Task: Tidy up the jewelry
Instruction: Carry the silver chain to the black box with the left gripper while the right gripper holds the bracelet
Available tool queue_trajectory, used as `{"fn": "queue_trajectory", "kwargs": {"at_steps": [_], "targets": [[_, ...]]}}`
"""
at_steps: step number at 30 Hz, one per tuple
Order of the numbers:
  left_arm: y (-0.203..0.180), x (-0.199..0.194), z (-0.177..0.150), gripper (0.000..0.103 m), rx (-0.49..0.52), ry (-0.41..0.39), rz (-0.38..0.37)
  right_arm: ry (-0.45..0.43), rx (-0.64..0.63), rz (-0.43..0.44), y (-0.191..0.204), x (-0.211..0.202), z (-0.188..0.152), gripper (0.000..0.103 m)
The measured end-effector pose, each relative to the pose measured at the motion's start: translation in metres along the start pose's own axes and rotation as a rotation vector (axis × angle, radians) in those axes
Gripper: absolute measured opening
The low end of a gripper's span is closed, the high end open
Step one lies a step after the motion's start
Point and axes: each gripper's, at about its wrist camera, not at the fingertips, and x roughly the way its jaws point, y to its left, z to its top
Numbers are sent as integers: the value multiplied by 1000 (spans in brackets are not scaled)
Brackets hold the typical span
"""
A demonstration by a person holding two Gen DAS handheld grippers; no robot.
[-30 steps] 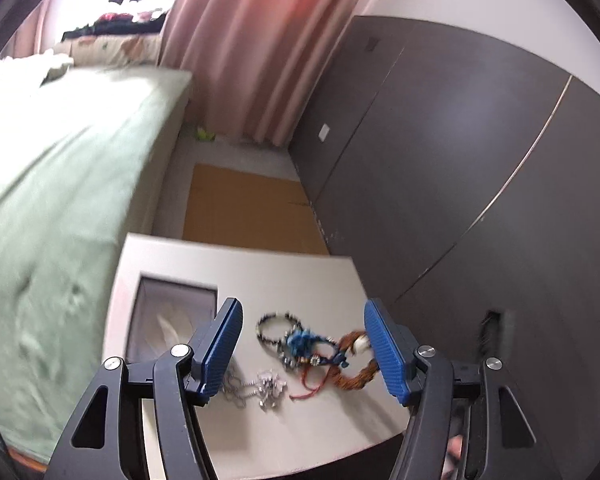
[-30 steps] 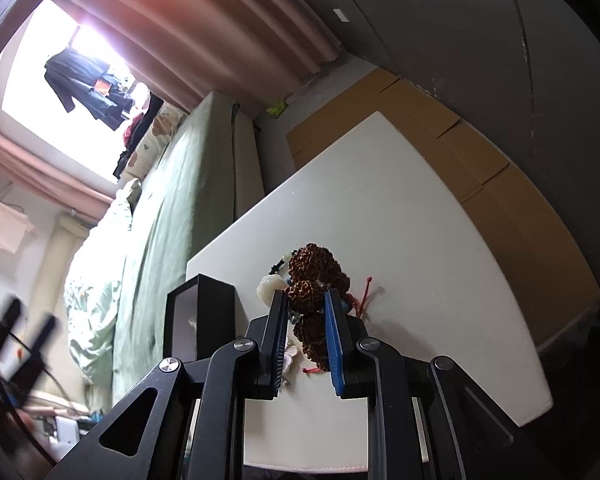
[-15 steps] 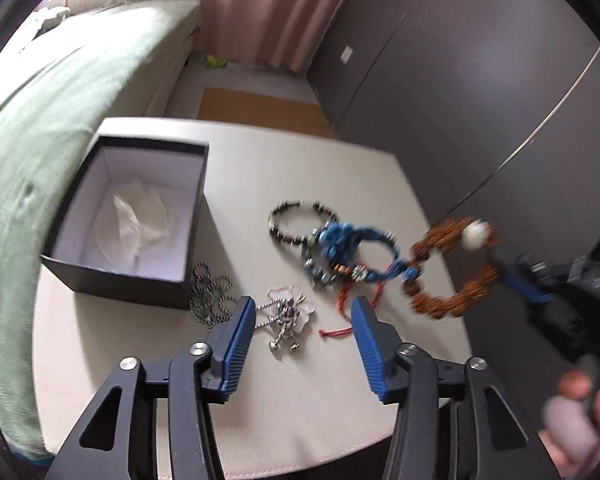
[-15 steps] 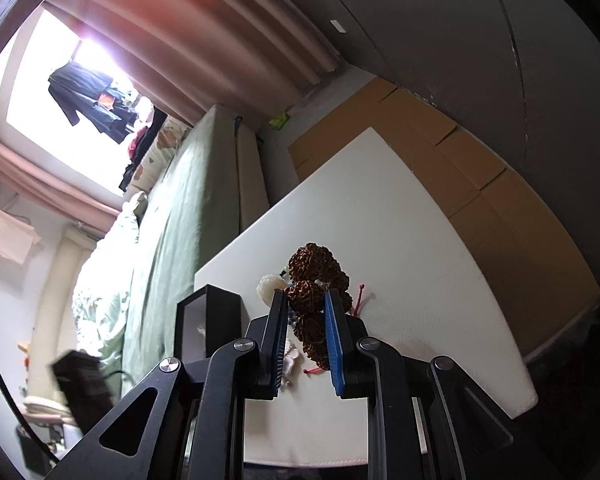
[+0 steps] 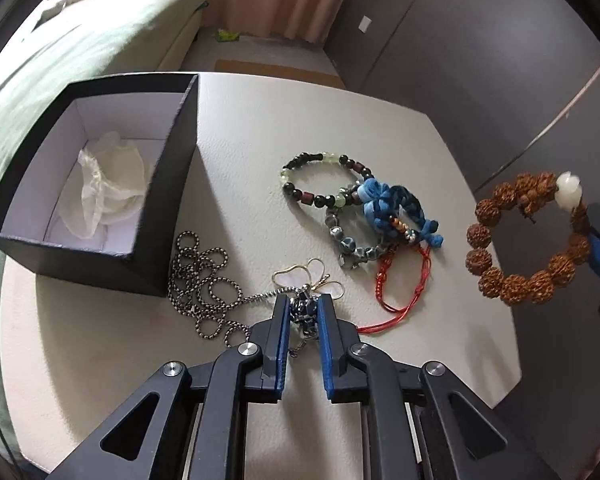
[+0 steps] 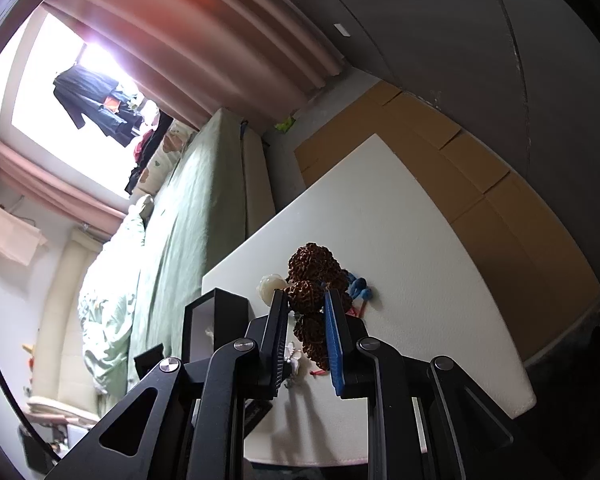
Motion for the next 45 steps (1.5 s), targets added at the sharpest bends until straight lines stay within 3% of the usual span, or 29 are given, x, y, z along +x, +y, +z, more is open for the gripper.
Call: {"fn": "queue_trajectory", "kwargs": {"at_steps": [9,18,39,45], "targets": [[0,-50,16,13,17,-80,-32,5,-8,7,7,0,-4,20],[1,-125,49,13,36,-206,-54,0,-44,51,22,0,-9,20],[-10,-294,135,13,83,-518,-11,24,-98,114,53,24,-6,20],[-17,-322,151,13,107,-571,8,32,-111,115,57,32,-4,20]]}}
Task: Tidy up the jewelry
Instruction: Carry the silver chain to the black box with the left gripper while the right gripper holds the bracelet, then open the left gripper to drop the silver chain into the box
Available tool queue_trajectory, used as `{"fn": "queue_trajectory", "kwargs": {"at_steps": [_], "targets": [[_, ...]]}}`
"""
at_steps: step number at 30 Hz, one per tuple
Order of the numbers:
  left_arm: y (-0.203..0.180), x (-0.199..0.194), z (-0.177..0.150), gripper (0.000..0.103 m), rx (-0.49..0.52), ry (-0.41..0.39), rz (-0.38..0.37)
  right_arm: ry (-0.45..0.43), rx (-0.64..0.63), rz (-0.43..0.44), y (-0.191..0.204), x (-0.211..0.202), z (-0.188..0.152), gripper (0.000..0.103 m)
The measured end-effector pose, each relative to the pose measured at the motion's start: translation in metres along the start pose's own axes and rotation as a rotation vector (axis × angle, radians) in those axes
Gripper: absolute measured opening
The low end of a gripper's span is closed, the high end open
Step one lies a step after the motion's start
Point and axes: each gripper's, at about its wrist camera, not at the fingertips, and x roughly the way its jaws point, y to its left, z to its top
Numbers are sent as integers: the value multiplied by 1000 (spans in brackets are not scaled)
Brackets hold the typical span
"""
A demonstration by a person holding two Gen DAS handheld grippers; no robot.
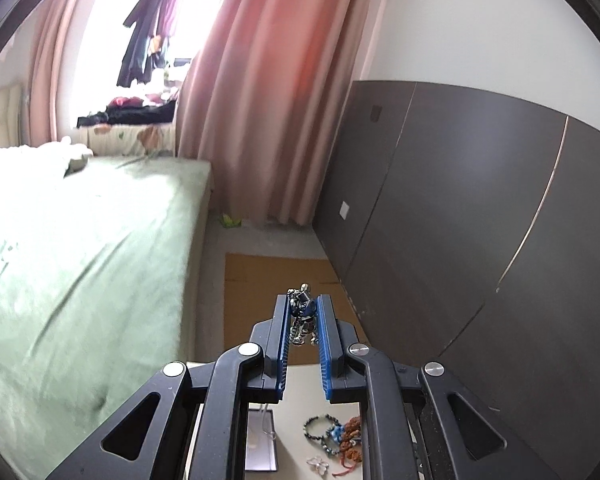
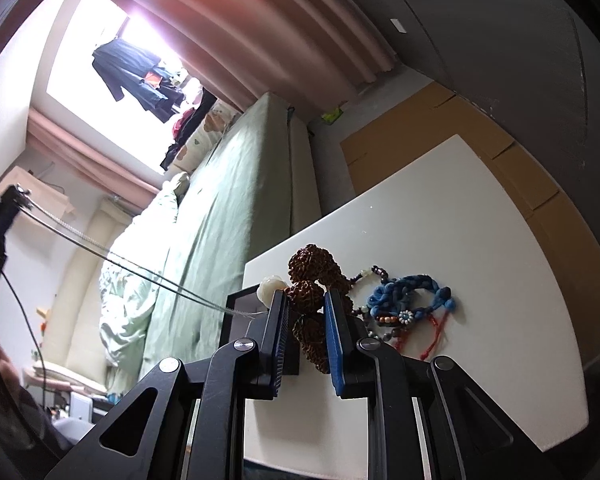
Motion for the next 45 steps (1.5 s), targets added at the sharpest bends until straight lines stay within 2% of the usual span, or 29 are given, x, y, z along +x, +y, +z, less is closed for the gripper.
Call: {"fn": "queue_trajectory", "kwargs": {"at_steps": [5,16,21,24,28,35,39,40,42,43,44,45], "targets": [[2,4,1,13,1,12,10,6,-1,14,3,7,2,20],[20,34,-21,13,-24,70,11,32,-21,34,15,25,5,20],[41,60,-48,13,-66,123,3,37,-36,32,22,28,3,20],[58,72,-70,13,-153,158,-30,40,-30,45,22,29,2,20],[68,89,-102,13,-201,189,-30,20,-27,42,23,30,2,20],[85,130,-155,13,-281,289,-67,3,-22,33,25,34,3,20],[97,147,-176,14,-309,330,-42,-1,-27,43,30,39,1,20],[103,150,-180,15,-332,337,-42,-2,-29,50,31,40,0,20],[111,156,-186,27,-349,369,-44,-5,-34,63,35,42,-3,20],[114,158,-188,45,-351,380,-41,-8,-40,68,38,43,-4,20],[117,157,-190,58,-363,382,-37,-13,-46,73,41,44,-4,20],[120,153,-190,60,-379,366,-38,-20,-54,81,45,44,-5,20]]}}
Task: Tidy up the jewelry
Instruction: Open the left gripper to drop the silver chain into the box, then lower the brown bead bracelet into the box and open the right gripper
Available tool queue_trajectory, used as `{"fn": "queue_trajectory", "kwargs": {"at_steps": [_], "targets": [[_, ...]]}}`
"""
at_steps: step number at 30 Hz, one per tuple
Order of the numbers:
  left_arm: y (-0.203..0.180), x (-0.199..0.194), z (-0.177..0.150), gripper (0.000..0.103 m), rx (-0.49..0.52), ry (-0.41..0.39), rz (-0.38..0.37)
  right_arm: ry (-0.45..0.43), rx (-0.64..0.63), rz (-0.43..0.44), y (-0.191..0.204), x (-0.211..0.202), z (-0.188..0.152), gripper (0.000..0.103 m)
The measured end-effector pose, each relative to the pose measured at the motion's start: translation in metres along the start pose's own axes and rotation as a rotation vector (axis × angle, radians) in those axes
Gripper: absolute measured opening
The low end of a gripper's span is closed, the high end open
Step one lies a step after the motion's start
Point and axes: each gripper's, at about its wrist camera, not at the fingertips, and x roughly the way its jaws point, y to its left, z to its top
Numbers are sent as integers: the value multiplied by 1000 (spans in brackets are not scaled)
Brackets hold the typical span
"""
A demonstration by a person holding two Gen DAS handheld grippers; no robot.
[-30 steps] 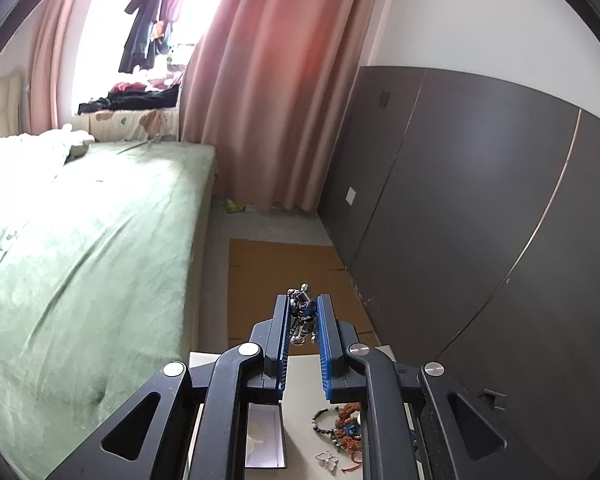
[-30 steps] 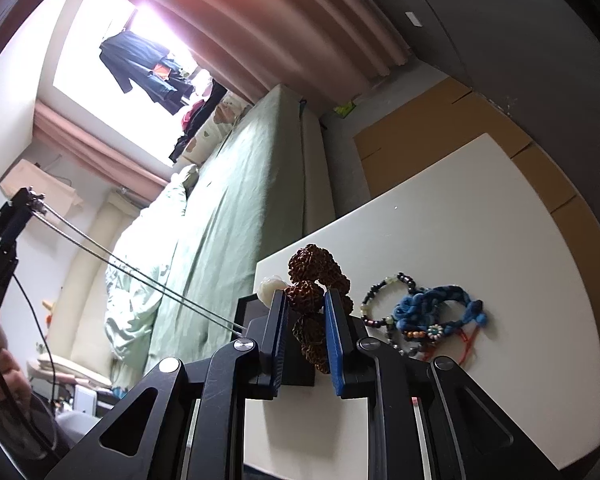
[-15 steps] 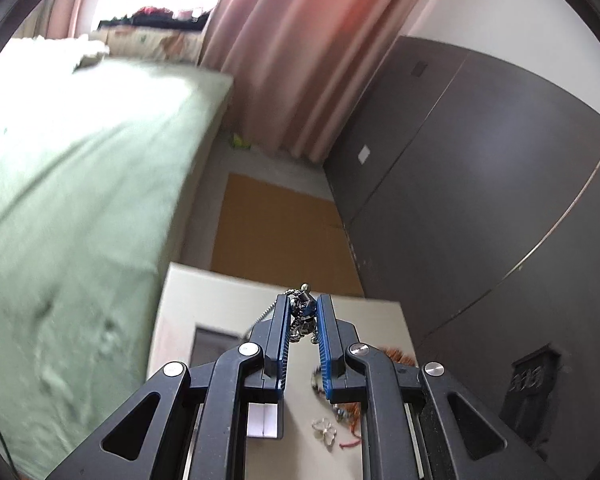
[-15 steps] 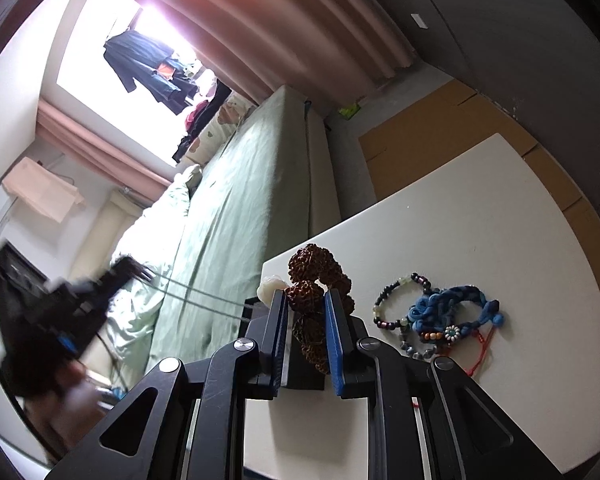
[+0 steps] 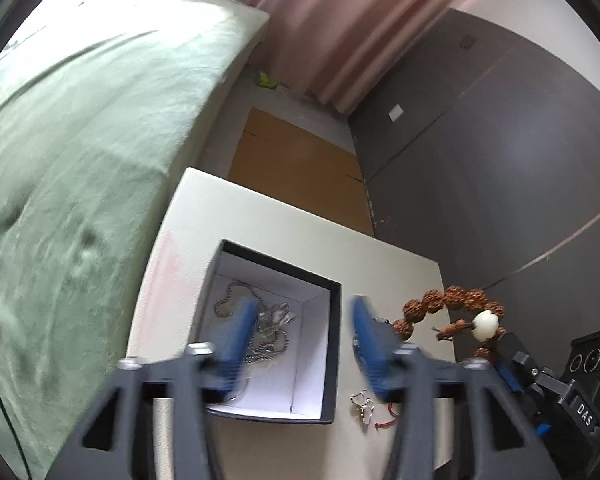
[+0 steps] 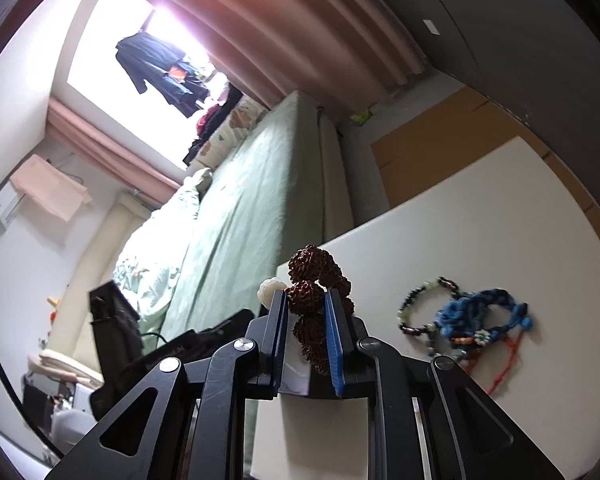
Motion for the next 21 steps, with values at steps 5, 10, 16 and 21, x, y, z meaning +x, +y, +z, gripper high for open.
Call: {"fn": "queue_trajectory", "kwargs": {"at_steps": [5,10,16,21], "targets": [[11,-22,7,63,-23,-52,-12,-2,-15,53,15,14,-4,20],[32,-43,13,67,-80,-87,-13,36,-29,98,33,37,-16,20],[50,-58,17,67,-119,-112,-21,106,-35,113,47,75,-28,20],[49,-59,17,67,-116,-102,-20,139,-69,-21,38,96,-23,31]]}}
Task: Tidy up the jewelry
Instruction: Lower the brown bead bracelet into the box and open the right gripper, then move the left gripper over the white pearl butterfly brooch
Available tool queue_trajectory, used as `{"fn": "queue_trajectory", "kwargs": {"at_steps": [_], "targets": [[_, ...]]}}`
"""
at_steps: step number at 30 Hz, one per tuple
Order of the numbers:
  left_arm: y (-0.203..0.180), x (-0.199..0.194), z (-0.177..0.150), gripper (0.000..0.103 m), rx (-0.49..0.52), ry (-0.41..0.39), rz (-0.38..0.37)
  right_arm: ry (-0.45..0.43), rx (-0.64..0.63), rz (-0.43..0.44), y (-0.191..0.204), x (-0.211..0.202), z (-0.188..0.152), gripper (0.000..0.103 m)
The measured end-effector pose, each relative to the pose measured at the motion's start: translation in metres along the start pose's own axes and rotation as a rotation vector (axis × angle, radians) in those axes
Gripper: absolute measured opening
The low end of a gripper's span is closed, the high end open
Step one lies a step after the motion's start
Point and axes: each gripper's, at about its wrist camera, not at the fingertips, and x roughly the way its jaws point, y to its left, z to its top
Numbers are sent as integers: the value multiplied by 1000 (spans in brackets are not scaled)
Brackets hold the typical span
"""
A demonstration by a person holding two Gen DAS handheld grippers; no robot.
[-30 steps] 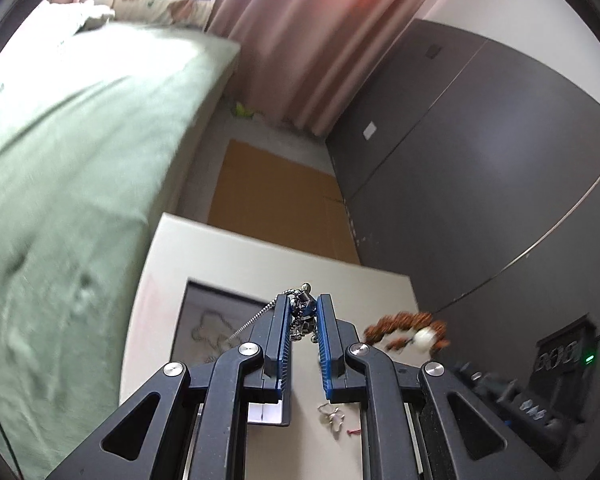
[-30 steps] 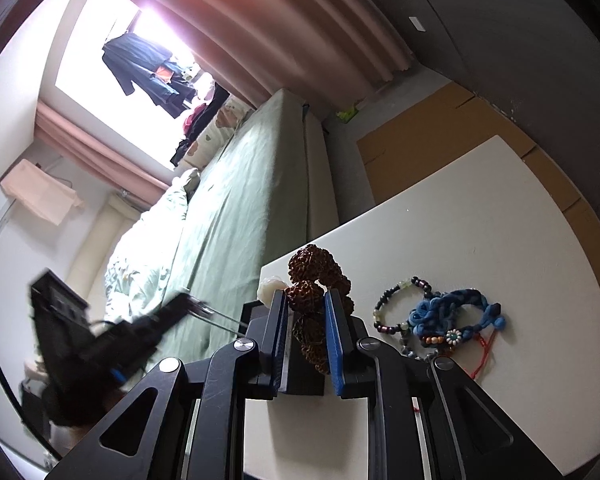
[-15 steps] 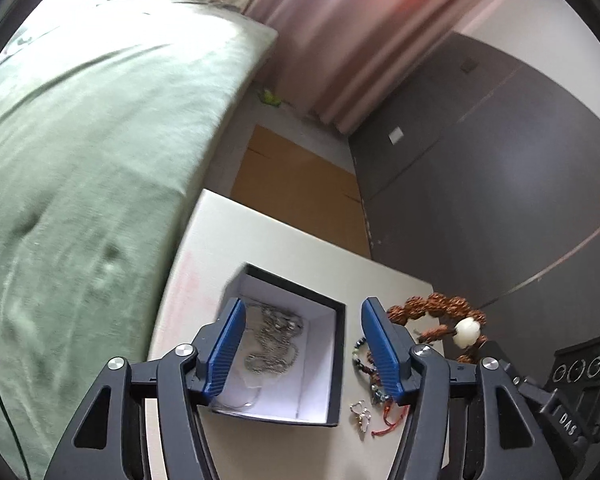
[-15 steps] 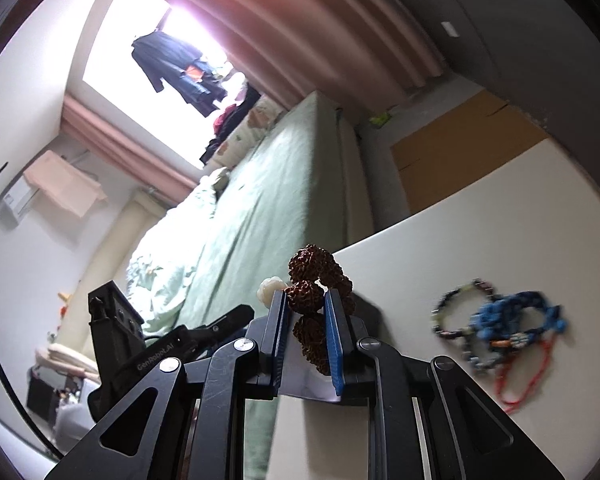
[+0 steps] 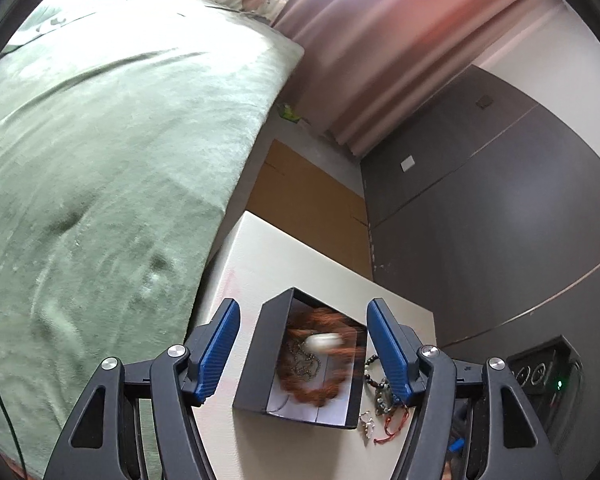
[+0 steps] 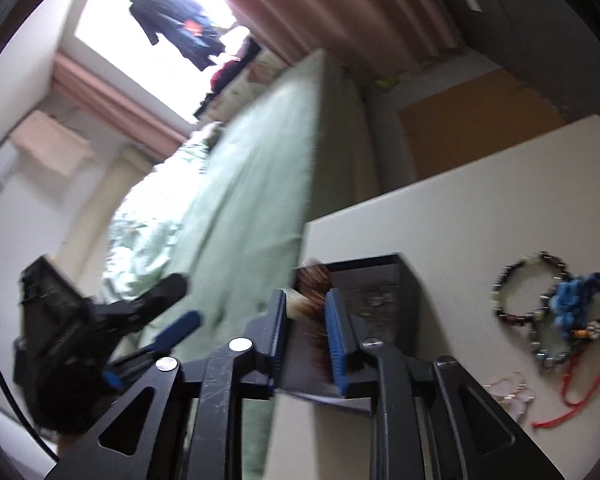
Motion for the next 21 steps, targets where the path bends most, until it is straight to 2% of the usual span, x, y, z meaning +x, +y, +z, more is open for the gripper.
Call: {"fn": "queue_trajectory", "kwargs": {"at_steps": [3,4,9,12,14,19,21], "targets": [[-6,4,-1,67,21,11,1,-60,9,-29,-11,-21,3,54],[-7,5,-2,67,24,13,2,-73,15,-32,-14,-28,4,59],[-18,14,-10,69,54,33,7,-96,62,-48,-37,-55,1,59],[-31,20,-19,74,95,45,6,-94,84,-89,-48,-68,-1,59],[-41,22,-26,85,125,43,8,-93,92,-114,-56,-78,-1,60],[-68,28,-44,88,195,43,0,-121,120,-165,-72,-104,1,77],[-77,32,-53,88,217,47,2,-126,130,-169,-78,-113,1,79]]}}
